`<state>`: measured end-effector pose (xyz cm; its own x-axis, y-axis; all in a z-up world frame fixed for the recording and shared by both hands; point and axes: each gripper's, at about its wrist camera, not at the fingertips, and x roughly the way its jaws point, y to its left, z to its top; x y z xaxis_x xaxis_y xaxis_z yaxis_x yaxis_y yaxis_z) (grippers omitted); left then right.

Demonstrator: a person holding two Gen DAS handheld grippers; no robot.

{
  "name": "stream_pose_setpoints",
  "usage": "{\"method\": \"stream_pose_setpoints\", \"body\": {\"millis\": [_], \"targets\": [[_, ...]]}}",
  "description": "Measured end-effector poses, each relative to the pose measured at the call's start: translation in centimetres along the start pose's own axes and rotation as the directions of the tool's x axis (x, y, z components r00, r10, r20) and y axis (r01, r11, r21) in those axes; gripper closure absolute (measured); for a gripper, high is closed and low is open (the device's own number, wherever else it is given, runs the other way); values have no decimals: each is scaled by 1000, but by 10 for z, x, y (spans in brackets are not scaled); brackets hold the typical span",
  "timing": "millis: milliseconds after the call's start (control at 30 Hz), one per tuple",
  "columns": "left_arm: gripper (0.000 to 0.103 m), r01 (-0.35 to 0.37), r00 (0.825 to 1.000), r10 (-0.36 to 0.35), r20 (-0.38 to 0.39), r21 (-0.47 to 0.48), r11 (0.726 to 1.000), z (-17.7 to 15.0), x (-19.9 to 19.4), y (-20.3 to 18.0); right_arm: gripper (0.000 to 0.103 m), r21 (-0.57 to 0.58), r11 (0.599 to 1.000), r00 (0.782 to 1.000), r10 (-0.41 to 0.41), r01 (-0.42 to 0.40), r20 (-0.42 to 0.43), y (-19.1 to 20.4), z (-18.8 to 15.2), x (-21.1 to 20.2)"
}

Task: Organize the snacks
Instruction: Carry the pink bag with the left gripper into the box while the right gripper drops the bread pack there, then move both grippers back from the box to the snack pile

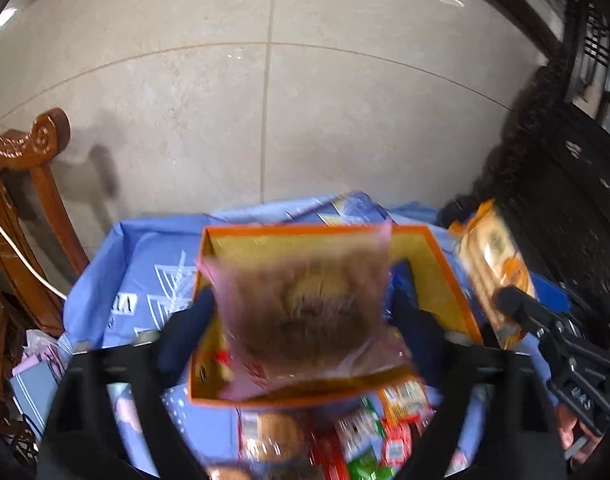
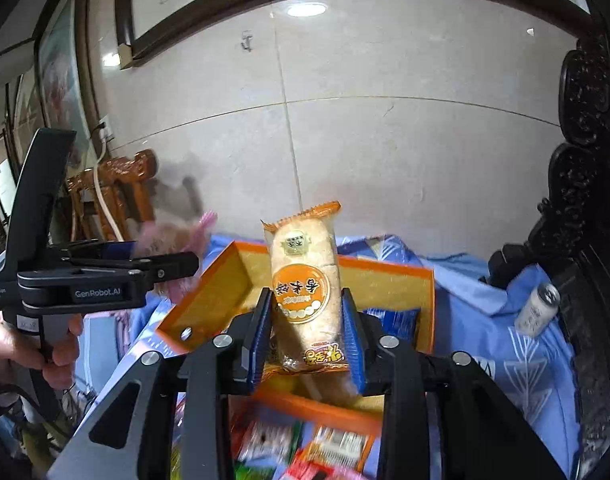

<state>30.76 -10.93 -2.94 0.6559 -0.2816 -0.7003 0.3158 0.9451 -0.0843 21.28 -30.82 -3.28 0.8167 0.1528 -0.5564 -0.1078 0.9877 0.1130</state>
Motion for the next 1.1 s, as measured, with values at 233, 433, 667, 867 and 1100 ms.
{"method": "stream_pose_setpoints", "body": {"millis": [233, 433, 667, 867, 1100], "targets": [[4, -51, 999, 50, -10, -16, 999, 4, 10, 5, 6, 45, 999, 1000, -27, 26, 9, -1, 2, 11], [4, -45, 999, 45, -22, -16, 999, -8, 2, 3, 6, 20, 1000, 1000, -14, 14, -14, 9, -11, 4], [4, -18, 1000, 18, -16, -1, 1000, -26, -21, -3, 6, 12, 1000, 999, -23, 23, -30, 15, -26, -14], [4, -5, 1000, 5, -12, -1, 1000, -58, -41, -6, 6, -7, 999, 997, -34, 33, -70, 16, -52, -29], [4, 3, 999, -3, -37, -9, 1000, -103, -59, 1, 6, 0, 999, 992, -53, 53, -117, 15, -87, -45]]}}
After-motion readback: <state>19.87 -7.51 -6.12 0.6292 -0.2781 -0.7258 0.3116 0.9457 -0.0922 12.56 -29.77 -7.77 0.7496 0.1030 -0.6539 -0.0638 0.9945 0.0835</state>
